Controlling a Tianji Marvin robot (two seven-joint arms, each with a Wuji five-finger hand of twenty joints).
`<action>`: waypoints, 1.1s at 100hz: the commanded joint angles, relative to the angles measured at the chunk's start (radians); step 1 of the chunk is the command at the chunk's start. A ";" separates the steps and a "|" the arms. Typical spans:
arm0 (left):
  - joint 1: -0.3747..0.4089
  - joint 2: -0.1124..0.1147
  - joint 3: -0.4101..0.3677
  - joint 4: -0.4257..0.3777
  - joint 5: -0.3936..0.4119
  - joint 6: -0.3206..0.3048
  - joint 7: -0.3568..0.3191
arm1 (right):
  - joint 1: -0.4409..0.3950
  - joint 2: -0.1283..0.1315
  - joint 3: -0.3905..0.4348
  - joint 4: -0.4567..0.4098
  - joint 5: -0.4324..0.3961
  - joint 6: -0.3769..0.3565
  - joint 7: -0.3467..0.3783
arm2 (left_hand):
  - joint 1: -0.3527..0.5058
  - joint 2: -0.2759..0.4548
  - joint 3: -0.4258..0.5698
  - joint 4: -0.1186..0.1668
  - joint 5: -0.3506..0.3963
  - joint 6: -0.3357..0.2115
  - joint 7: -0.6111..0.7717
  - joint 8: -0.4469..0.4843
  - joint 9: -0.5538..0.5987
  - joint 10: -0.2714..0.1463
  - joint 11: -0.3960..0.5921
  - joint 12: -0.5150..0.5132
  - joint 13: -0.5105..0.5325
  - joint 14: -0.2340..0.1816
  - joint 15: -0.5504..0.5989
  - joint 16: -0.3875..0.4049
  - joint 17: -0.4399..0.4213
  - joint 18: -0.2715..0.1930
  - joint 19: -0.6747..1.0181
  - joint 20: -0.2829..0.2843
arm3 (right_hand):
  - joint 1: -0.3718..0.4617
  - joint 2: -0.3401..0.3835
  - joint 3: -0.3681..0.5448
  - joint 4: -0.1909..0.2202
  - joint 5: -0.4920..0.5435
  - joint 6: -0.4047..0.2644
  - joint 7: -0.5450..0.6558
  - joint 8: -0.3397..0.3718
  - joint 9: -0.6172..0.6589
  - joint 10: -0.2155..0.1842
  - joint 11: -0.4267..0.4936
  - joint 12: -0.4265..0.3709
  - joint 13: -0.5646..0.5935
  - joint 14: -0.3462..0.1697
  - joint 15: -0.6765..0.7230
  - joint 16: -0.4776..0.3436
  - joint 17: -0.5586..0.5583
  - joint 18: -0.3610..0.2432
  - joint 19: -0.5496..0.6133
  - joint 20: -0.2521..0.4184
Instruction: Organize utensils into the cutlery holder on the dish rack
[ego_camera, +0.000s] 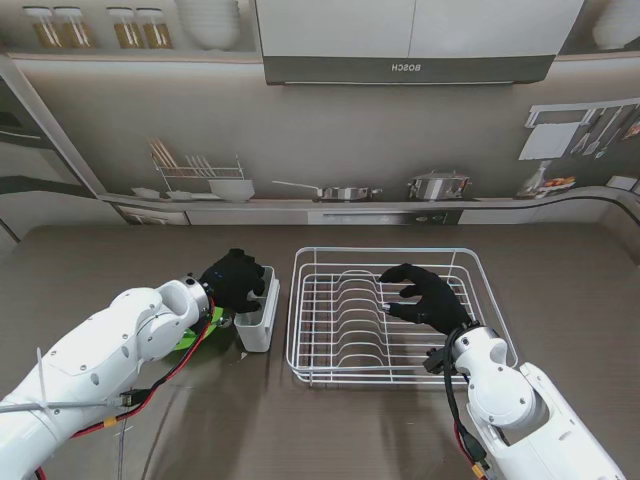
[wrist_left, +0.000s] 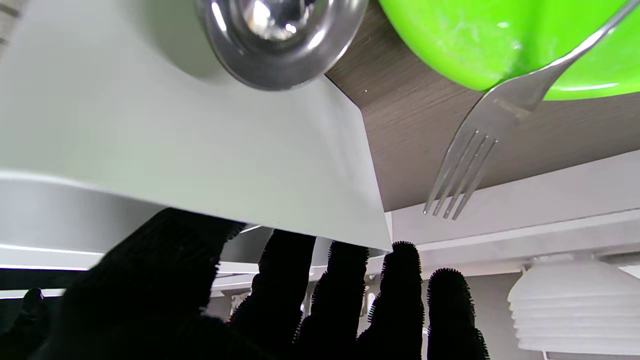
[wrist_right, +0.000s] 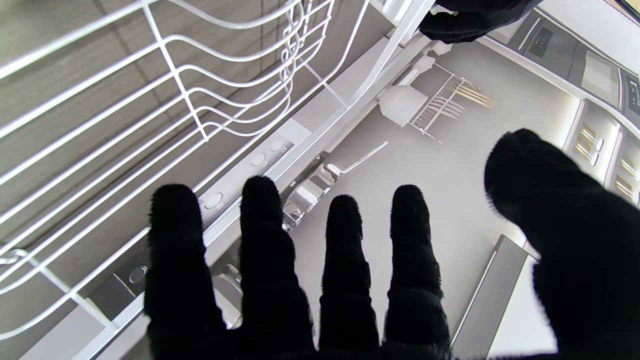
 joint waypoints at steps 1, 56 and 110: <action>-0.008 -0.009 0.005 0.011 -0.002 -0.004 -0.006 | -0.002 -0.004 -0.002 0.000 0.001 0.001 0.013 | 0.034 -0.048 0.000 -0.039 0.038 -0.016 0.026 0.017 0.016 -0.011 0.019 0.021 0.012 -0.009 0.021 0.023 -0.020 -0.017 0.026 -0.009 | -0.034 0.024 -0.018 0.012 -0.017 -0.006 -0.007 -0.023 -0.023 -0.004 -0.014 -0.012 -0.018 -0.028 -0.005 -0.005 -0.012 -0.042 -0.015 0.017; -0.073 -0.029 0.123 0.117 -0.005 0.007 0.148 | 0.000 -0.007 -0.001 0.003 0.015 0.010 0.011 | 0.186 -0.091 -0.043 -0.059 0.151 -0.154 0.426 -0.106 0.205 -0.131 0.156 0.351 0.147 -0.051 0.170 0.076 0.030 -0.035 0.281 -0.071 | -0.033 0.043 -0.016 0.015 -0.019 0.002 -0.006 -0.023 -0.019 -0.001 -0.014 -0.012 -0.019 -0.026 -0.004 -0.005 -0.013 -0.047 -0.014 0.018; -0.053 -0.031 0.081 0.098 -0.030 -0.036 0.123 | 0.000 -0.010 -0.002 0.005 0.026 0.017 0.006 | 0.198 -0.006 -0.004 -0.057 0.125 -0.134 0.500 0.094 0.251 -0.119 0.142 0.593 0.142 -0.055 0.242 0.125 0.023 -0.066 0.311 -0.067 | -0.032 0.070 -0.011 0.020 -0.016 0.014 -0.003 -0.022 -0.011 0.001 -0.011 -0.011 -0.016 -0.023 0.000 -0.004 -0.013 -0.058 -0.012 0.019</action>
